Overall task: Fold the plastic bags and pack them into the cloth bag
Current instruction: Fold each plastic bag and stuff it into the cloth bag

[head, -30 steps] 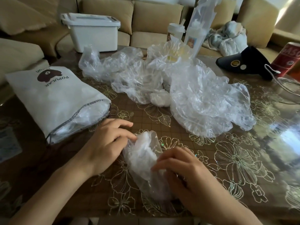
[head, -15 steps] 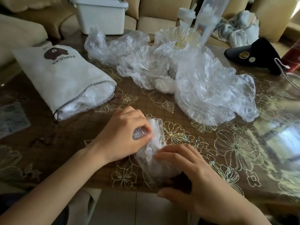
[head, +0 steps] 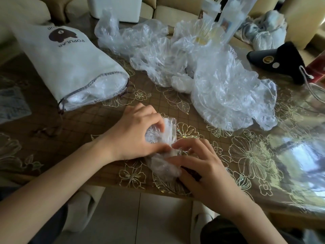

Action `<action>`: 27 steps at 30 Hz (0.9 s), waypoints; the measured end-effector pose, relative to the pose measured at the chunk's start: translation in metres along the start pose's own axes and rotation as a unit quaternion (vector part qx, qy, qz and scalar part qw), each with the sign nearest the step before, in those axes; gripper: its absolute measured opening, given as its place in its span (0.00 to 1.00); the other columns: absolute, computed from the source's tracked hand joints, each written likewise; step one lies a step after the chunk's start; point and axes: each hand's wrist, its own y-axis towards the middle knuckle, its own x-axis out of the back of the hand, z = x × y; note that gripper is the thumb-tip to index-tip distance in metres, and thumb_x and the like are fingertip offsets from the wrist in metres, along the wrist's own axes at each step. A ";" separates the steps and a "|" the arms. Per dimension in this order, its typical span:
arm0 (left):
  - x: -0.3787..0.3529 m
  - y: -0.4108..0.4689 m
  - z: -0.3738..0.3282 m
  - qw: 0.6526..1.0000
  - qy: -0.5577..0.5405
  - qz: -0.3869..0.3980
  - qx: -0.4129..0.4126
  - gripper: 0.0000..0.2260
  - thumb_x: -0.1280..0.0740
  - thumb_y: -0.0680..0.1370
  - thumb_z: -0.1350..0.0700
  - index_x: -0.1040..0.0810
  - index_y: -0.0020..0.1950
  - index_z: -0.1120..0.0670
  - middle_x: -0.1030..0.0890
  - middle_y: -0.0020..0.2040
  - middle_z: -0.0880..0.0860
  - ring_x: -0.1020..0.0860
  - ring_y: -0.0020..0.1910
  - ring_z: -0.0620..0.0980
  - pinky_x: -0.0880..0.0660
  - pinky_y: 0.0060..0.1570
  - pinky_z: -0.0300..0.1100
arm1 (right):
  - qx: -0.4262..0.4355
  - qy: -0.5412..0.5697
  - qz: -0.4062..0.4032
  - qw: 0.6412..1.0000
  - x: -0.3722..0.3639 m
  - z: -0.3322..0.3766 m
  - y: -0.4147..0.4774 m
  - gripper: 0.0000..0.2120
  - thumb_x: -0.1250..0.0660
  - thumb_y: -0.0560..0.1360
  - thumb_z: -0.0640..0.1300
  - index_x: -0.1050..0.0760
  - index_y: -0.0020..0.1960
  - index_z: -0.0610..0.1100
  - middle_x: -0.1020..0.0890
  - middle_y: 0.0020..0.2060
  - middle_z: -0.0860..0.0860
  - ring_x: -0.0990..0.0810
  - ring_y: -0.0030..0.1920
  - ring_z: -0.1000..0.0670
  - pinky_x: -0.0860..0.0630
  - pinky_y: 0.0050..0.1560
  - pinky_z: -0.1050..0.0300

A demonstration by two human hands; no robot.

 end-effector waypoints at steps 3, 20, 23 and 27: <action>0.000 -0.001 -0.001 1.000 0.018 -0.003 -0.018 0.19 0.38 0.68 0.34 0.24 0.45 0.48 0.26 0.44 0.45 0.33 0.47 0.43 0.38 0.54 0.44 | -0.077 0.058 -0.018 0.995 -0.004 -0.001 0.008 0.06 0.36 0.74 0.50 0.21 0.45 0.52 0.25 0.50 0.58 0.30 0.51 0.58 0.37 0.55 0.72; -0.002 -0.002 -0.003 0.997 0.047 -0.038 -0.043 0.17 0.39 0.72 0.39 0.21 0.45 0.50 0.24 0.44 0.46 0.28 0.48 0.46 0.40 0.55 0.43 | -0.323 0.110 -0.085 0.936 -0.006 0.008 0.043 0.09 0.34 0.75 0.45 0.27 0.55 0.49 0.27 0.53 0.55 0.25 0.40 0.55 0.26 0.47 0.58; -0.003 -0.003 -0.001 0.998 0.033 -0.030 -0.040 0.17 0.38 0.72 0.38 0.21 0.46 0.49 0.25 0.45 0.44 0.29 0.49 0.44 0.40 0.55 0.43 | -0.356 0.287 -0.023 0.889 0.012 0.002 0.048 0.13 0.32 0.74 0.46 0.27 0.58 0.49 0.21 0.50 0.53 0.21 0.46 0.55 0.24 0.44 0.66; -0.006 -0.006 0.000 0.998 0.015 -0.034 -0.043 0.15 0.36 0.71 0.38 0.22 0.46 0.48 0.26 0.46 0.42 0.31 0.50 0.39 0.38 0.56 0.42 | -0.319 0.107 0.074 0.939 0.008 -0.002 0.050 0.25 0.32 0.68 0.60 0.32 0.62 0.55 0.30 0.53 0.59 0.27 0.49 0.62 0.28 0.47 0.73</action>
